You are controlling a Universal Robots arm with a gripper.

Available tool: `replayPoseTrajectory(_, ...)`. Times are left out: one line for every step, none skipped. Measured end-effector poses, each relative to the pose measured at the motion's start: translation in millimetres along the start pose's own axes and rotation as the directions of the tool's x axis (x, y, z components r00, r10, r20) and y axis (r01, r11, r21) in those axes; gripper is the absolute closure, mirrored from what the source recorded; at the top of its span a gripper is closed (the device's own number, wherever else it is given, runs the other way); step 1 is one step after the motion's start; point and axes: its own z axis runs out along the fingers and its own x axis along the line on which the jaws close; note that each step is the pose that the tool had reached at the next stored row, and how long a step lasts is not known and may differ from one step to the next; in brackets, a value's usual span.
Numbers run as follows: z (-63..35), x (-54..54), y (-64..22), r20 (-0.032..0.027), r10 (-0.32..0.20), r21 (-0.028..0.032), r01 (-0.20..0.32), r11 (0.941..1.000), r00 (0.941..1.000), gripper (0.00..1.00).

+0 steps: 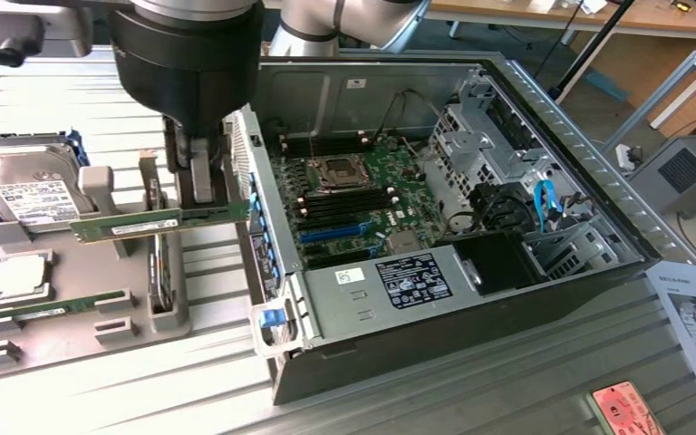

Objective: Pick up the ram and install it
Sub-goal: 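Pick up the ram and move it above insertion slot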

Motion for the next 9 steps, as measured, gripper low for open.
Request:
replayPoseTrajectory(-0.1,0.0,-3.5,0.0001,0.000,-0.0001,0.000,1.0000,1.0000,0.88)
replayPoseTrajectory(-0.2,0.0,-6.0,0.0001,0.000,-0.0002,0.000,1.0000,1.0000,0.88)
replayPoseTrajectory(-0.4,0.1,-8.7,0.0000,0.000,-0.0003,0.000,1.0000,1.0000,0.88)
replayPoseTrajectory(-0.5,0.1,-11.3,0.0001,0.000,-0.0004,0.000,1.0000,1.0000,0.88)
replayPoseTrajectory(-0.6,0.1,-13.9,0.0000,0.000,-0.0005,0.000,1.0000,1.0000,0.88)
replayPoseTrajectory(-0.7,0.1,-16.1,0.0000,0.000,-0.0006,0.000,1.0000,1.0000,0.88)
replayPoseTrajectory(-0.8,0.1,-18.6,0.0000,0.000,-0.0007,0.000,1.0000,1.0000,0.88)
replayPoseTrajectory(-0.9,0.2,-21.0,0.0000,0.000,-0.0008,0.000,1.0000,1.0000,0.88)
replayPoseTrajectory(-1.1,0.2,-23.8,0.0000,0.000,-0.0009,0.000,1.0000,1.0000,0.88)
